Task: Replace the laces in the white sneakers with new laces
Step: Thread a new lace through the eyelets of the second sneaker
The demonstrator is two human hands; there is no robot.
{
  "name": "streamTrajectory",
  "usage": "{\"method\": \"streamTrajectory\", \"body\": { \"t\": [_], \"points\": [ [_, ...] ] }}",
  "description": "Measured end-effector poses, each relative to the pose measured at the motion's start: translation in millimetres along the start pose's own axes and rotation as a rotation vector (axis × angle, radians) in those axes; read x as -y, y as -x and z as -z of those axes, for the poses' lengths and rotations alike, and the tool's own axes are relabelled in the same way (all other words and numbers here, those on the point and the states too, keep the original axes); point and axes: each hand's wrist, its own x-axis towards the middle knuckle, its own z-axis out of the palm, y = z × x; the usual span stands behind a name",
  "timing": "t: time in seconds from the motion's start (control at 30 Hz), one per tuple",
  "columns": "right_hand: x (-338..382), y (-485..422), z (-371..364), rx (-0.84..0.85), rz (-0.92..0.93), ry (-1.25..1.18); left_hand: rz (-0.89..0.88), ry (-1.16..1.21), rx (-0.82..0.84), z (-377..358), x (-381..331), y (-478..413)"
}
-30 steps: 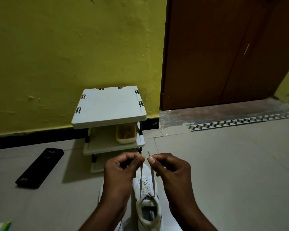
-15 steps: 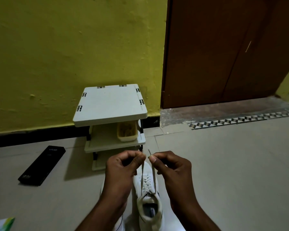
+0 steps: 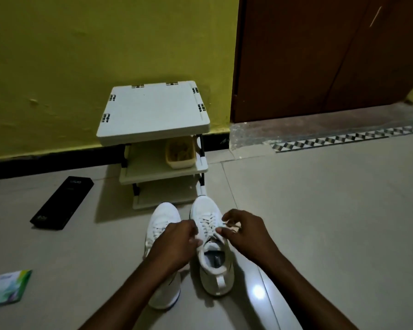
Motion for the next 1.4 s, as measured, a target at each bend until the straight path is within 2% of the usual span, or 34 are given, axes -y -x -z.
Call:
{"method": "streamTrajectory", "body": {
  "t": [0.1, 0.17, 0.23, 0.27, 0.33, 0.43, 0.5, 0.57, 0.63, 0.7, 0.8, 0.87, 0.93, 1.03, 1.13, 1.27, 1.33, 1.4],
  "points": [
    [-16.0, 2.0, -5.8, 0.237, -0.057, 0.113, 0.003, -0.041, 0.112, -7.6, 6.6, 1.5],
    [-19.5, 1.7, -5.6, 0.221, -0.036, 0.161, -0.010, -0.091, 0.069, -10.3, 9.1, 1.5],
    [-17.6, 1.5, -1.4, 0.168, -0.037, 0.132, -0.041, -0.175, -0.043, -10.9, 6.0, 0.9],
    [-14.8, 1.5, 2.5, 0.150, -0.032, 0.098, -0.057, -0.137, -0.097, -11.5, 3.6, 0.6],
    [-3.3, 4.6, 11.2, 0.115, -0.014, 0.023, -0.027, 0.204, -0.122, -11.1, -7.6, -0.1],
    [16.2, 13.8, 21.2, 0.057, 0.051, -0.142, 0.278, 0.878, 0.050, -13.1, -31.6, -3.7],
    [24.9, 21.7, 23.5, 0.036, 0.093, -0.211, 0.462, 1.089, 0.172, -13.9, -41.8, -5.3],
    [28.2, 28.3, 24.4, 0.030, 0.115, -0.232, 0.530, 1.168, 0.226, -13.9, -47.9, -7.2],
    [26.4, 31.9, 24.3, 0.032, 0.127, -0.242, 0.522, 1.129, 0.187, -11.0, -49.0, -8.6],
    [22.0, 33.1, 23.1, 0.055, 0.115, -0.287, 0.432, 0.970, 0.098, -3.3, -45.9, -8.5],
    [15.9, 32.4, 20.9, 0.090, 0.082, -0.466, 0.329, 0.818, -0.013, 11.7, -35.0, -9.7],
    [15.7, 32.7, 19.1, 0.068, 0.038, -0.544, 0.285, 0.792, -0.035, 23.0, -29.3, -10.8],
    [17.0, 31.6, 14.3, 0.040, 0.003, -0.538, 0.201, 0.670, -0.065, 29.7, -22.3, -11.5],
    [15.9, 25.6, -0.3, 0.052, 0.009, -0.306, 0.034, 0.272, -0.177, 31.6, -8.6, -13.0],
    [19.0, 20.0, -17.1, 0.184, 0.103, 0.032, 0.005, 0.065, -0.208, 26.8, 4.3, -12.8],
    [30.6, 13.1, -39.8, 0.350, 0.214, 0.466, 0.006, 0.091, -0.205, 23.9, 11.2, -8.5],
    [33.1, 10.7, -48.3, 0.378, 0.218, 0.548, 0.009, 0.126, -0.207, 22.3, 13.3, -8.2],
    [33.1, 9.9, -54.6, 0.376, 0.184, 0.529, 0.022, 0.146, -0.206, 20.4, 13.4, -6.8]
  ]
}}
